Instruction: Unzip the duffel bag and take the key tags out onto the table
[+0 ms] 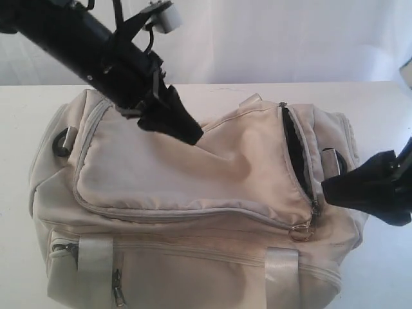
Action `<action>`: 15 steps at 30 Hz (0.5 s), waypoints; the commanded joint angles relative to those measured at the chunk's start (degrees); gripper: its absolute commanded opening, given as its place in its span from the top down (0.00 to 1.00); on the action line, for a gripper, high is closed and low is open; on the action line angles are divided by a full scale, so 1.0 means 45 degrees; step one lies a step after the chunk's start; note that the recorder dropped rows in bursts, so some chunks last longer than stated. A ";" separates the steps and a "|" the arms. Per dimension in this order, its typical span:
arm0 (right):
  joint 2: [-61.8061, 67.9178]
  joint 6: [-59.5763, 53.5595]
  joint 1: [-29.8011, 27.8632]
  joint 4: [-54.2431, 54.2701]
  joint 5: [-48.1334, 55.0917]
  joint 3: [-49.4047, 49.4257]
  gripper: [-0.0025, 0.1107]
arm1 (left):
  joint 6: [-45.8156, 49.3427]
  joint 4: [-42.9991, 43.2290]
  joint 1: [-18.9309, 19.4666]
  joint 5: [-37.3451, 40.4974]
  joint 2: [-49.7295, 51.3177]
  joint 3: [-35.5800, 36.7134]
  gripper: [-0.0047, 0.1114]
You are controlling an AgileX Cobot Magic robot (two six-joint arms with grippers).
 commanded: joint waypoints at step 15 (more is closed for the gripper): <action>0.5097 -0.0050 0.0000 -0.0872 -0.0166 -0.2514 0.51 | 1.1159 -1.2405 -0.5116 -0.4705 -0.4086 0.8973 0.46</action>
